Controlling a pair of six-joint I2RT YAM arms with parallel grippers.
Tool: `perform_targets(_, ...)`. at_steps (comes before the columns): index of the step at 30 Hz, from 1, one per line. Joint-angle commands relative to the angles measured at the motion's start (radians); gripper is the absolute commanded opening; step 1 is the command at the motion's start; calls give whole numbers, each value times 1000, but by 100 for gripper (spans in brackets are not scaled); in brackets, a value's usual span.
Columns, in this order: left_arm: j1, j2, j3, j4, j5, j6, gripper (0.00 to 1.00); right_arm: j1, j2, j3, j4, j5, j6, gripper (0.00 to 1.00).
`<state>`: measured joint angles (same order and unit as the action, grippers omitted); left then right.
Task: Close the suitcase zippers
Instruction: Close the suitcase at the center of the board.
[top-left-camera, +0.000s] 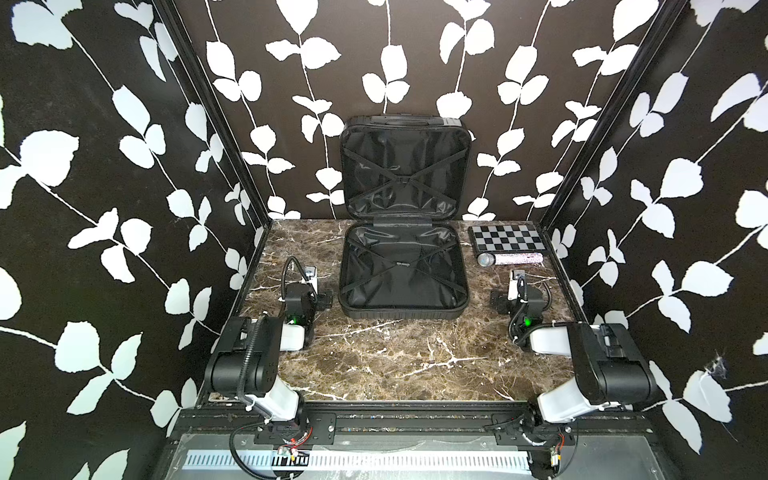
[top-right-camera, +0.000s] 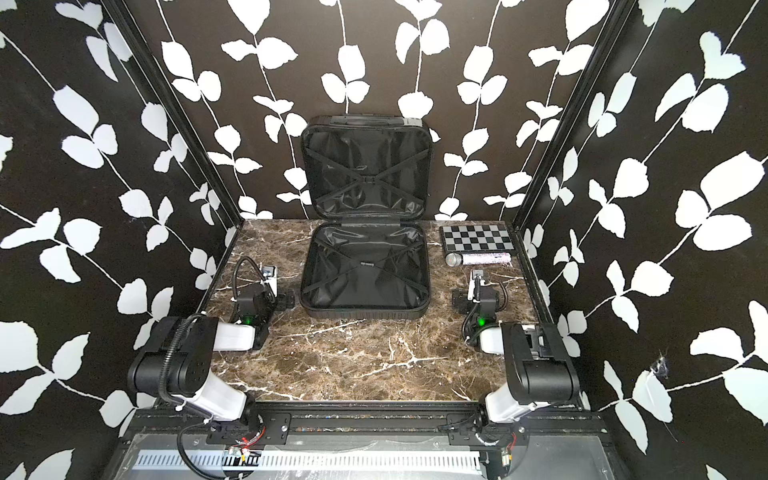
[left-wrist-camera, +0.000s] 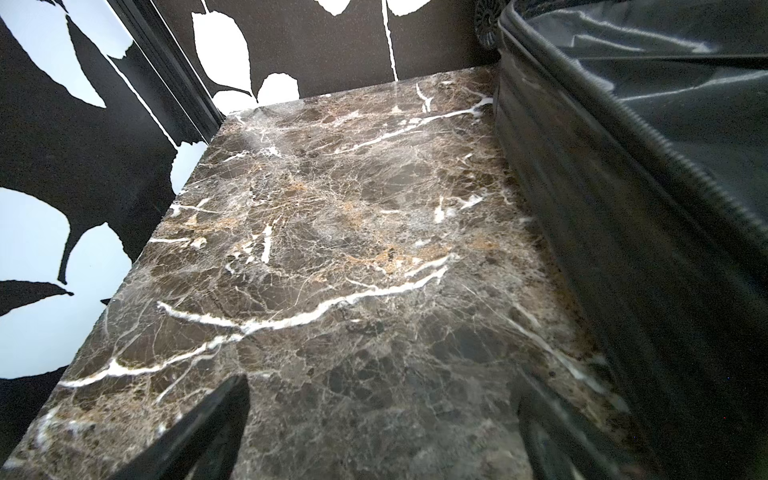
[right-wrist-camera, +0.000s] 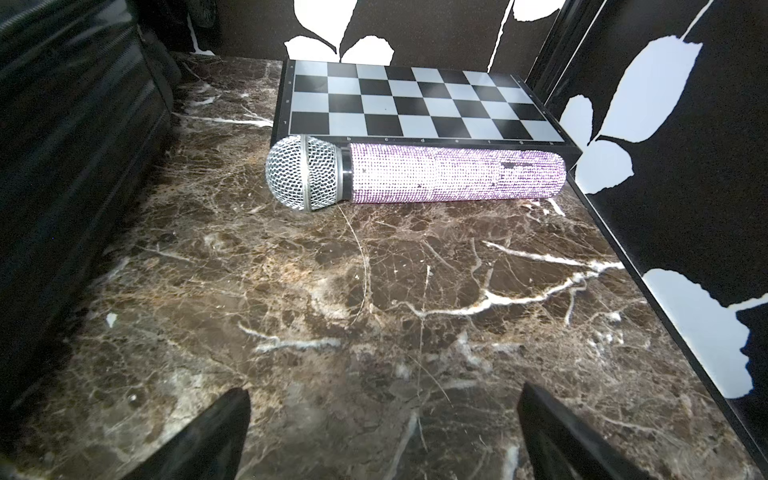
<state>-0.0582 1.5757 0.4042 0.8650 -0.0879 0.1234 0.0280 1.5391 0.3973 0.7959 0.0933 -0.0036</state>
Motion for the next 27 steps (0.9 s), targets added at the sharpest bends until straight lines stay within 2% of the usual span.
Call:
perform_targets(1,0,-23,7,3,6,-5,100,-3,-11,10,34,-4,-4,99)
perform_targets(23,0,-26,3,7,1,-7,99,-2,-14,8,37,-3,-3,99)
perform_targets(27,0,-92,-12,-8,-136,-60,99,-2,-73,14,-6,43,17,99)
